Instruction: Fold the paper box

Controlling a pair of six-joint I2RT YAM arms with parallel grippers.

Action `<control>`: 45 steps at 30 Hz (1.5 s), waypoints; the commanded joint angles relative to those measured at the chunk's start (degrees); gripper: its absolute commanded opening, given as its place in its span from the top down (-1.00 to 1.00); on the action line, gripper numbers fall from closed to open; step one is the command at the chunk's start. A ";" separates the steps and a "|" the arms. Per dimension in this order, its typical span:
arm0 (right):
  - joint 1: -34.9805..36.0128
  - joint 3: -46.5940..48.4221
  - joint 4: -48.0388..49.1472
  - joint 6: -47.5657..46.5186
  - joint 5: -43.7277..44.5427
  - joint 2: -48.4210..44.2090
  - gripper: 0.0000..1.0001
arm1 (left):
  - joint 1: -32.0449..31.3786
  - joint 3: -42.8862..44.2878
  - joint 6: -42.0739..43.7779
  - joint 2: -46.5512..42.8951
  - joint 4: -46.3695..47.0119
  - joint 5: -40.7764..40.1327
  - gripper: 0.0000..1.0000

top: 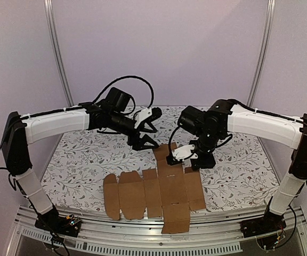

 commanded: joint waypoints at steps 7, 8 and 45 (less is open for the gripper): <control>0.73 -2.07 3.41 -0.15 1.26 -4.48 1.00 | 0.98 9.10 6.28 7.39 -11.42 11.17 -0.54; 0.77 -2.07 3.54 -0.15 1.32 -4.60 1.00 | 0.93 9.79 6.40 7.95 -12.03 11.09 -0.51; -1.04 -1.22 10.55 5.28 5.86 -7.19 0.83 | -0.21 18.42 8.98 13.33 -21.24 2.18 1.00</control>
